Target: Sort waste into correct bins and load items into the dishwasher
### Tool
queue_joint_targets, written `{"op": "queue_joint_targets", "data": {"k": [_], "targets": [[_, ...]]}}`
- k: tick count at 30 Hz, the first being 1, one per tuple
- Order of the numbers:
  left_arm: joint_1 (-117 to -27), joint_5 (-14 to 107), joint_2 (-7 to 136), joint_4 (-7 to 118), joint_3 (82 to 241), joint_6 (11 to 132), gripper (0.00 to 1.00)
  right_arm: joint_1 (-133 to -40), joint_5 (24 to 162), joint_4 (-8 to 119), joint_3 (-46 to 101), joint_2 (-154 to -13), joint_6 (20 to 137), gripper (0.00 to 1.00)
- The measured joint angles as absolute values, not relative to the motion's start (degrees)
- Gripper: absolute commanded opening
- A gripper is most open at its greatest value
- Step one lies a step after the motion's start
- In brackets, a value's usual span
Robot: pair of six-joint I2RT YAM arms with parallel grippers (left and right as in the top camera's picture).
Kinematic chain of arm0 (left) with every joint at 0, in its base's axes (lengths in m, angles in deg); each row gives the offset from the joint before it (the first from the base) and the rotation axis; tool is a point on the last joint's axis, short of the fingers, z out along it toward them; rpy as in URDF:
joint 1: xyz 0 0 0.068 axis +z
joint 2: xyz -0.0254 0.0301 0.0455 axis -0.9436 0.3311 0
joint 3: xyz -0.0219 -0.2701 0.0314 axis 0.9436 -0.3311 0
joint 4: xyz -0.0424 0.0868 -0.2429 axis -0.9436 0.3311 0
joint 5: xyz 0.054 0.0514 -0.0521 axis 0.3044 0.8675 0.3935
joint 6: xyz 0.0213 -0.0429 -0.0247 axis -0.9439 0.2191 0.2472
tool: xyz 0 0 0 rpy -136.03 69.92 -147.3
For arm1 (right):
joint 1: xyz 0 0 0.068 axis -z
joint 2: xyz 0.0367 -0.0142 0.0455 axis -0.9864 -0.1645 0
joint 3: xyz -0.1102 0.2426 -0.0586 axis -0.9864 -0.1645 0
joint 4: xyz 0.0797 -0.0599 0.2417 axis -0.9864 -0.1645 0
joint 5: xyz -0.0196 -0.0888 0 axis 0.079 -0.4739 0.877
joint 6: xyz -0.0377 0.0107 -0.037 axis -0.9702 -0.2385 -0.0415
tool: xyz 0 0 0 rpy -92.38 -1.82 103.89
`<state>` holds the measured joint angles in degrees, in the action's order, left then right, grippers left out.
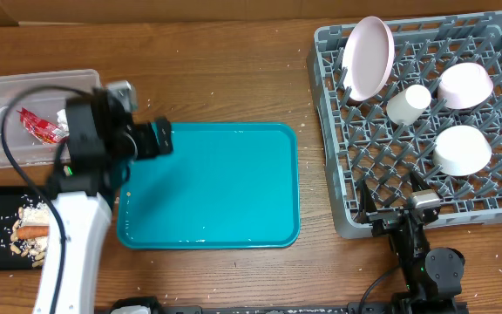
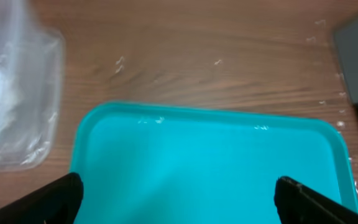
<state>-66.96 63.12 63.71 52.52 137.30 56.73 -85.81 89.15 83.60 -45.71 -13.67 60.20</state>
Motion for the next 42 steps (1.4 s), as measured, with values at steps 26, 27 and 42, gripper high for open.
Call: {"op": "queue_joint_targets", "data": {"k": [26, 27, 42], "targets": [[-66.96, 62.48, 20.7, 28.08, 95.32, 51.57, 1.0, -85.83, 89.15, 83.55, -45.71, -13.67, 60.17, 1.0], [-66.94, 62.63, 19.45, 28.0, 94.55, 51.57, 1.0, -85.81, 89.13, 83.6, -45.71, -13.67, 60.17, 1.0], [-66.96, 63.95, 3.08, 21.61, 82.29, 53.56, 1.0, -85.81, 89.15, 83.55, -45.71, -13.67, 60.17, 1.0]]}}
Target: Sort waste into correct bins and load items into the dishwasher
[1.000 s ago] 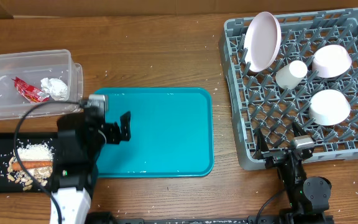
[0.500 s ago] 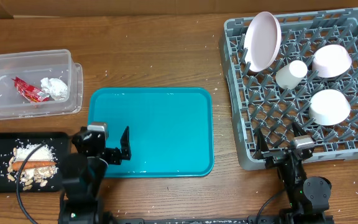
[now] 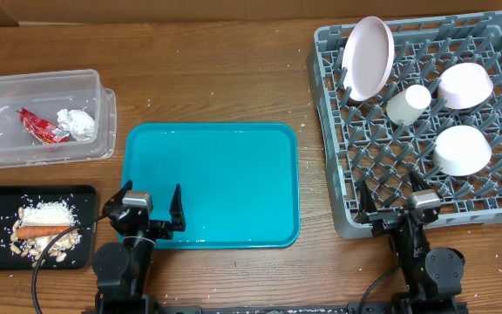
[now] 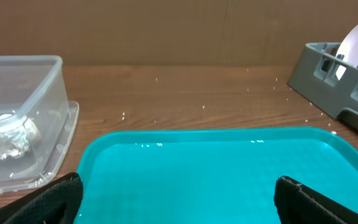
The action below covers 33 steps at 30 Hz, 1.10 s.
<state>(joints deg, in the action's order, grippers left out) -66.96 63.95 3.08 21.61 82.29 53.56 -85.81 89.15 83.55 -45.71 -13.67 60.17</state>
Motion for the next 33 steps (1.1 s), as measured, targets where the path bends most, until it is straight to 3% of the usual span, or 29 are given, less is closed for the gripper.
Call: {"op": "queue_joint_targets", "data": {"k": [12, 22, 33], "targets": [[-67.09, 64.19, -5.62, 24.76, 81.88, 53.58, 1.0, -85.81, 89.13, 83.55, -45.71, -13.67, 60.15, 1.0], [-72.58, 64.65, -5.88, 24.78, 81.88, 53.56, 1.0, -85.81, 89.15, 83.55, -45.71, -13.67, 60.15, 1.0], [-72.58, 66.18, -5.88, 24.96, 81.9, 51.61, 1.0, -85.81, 89.15, 83.55, -45.71, -13.67, 60.17, 1.0]]}}
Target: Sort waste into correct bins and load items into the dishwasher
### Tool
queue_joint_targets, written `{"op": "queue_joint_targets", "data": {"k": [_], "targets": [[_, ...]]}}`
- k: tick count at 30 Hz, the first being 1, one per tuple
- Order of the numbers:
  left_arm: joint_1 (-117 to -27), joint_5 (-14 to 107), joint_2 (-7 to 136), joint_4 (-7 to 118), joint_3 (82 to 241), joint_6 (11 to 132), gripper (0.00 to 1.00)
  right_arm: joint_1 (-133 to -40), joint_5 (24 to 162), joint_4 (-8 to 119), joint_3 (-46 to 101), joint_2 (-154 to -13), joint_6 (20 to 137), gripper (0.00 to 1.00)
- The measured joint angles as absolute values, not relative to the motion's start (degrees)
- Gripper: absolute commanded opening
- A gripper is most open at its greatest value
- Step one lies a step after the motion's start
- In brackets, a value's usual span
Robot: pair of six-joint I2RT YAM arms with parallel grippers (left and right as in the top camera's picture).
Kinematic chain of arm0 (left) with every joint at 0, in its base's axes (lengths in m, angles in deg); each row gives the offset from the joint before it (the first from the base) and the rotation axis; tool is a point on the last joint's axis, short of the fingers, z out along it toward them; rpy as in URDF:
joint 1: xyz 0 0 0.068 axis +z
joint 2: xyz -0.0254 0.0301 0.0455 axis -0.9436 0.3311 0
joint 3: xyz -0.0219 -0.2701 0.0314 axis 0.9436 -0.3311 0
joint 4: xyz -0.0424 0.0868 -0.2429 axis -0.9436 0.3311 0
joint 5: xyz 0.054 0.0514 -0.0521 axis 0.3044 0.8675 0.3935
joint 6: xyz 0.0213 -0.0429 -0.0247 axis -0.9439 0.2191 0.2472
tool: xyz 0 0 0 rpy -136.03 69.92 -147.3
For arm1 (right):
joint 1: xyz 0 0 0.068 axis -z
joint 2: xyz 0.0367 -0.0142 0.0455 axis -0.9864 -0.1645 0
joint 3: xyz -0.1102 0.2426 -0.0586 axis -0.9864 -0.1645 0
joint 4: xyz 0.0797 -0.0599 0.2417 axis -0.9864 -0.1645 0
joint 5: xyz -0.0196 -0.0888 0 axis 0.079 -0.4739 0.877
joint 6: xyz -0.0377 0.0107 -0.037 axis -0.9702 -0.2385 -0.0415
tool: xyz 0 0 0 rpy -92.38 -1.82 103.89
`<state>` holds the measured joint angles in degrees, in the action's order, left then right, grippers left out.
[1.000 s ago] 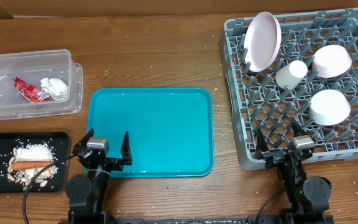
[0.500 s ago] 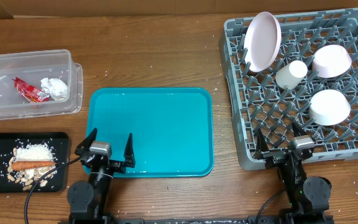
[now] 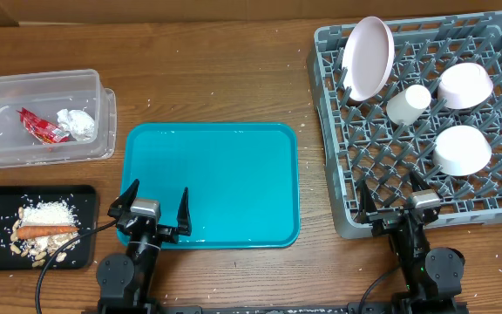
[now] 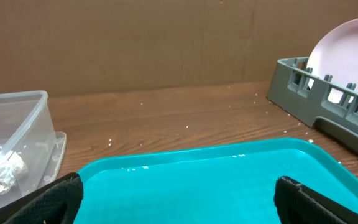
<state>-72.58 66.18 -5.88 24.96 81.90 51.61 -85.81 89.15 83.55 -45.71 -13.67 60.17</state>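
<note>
The teal tray [image 3: 212, 179] lies bare in the middle of the table. My left gripper [image 3: 152, 212] rests open at the tray's near left edge with nothing between its fingers [image 4: 48, 199]. My right gripper [image 3: 395, 198] sits at the near edge of the grey dish rack [image 3: 495, 214], fingers spread and empty. In the rack stand a pink plate [image 3: 367, 57], a white cup [image 3: 407, 103] and two bowls [image 3: 463, 148]. The clear bin [image 3: 103, 109] holds a red wrapper [image 3: 40, 125] and crumpled paper [image 3: 78, 124]. Food scraps lie in the black bin.
The left wrist view shows the tray [image 4: 216, 180], the clear bin's corner [image 4: 30, 118] at left and the rack with the plate [image 4: 347, 56] at right. Crumbs dot the wooden table [image 3: 216, 78].
The left gripper has shifted slightly right and nearer along the tray's near edge, and its camera now looks more level across the table. Nothing else has moved.
The left arm first reached out with its gripper open near the tray's far left corner, beside the clear bin. Then it was drawn back to the table's near edge at the tray's left corner. Now it rests there, open. The right arm stayed still.
</note>
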Motion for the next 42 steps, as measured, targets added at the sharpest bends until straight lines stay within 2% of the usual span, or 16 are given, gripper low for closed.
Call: {"op": "queue_joint_targets", "data": {"k": [42], "targets": [[-72.58, 66.55, -5.92, 24.98, 81.88, 50.3, 1.0, -85.81, 89.15, 83.58, -45.71, -13.67, 60.17, 1.0]]}}
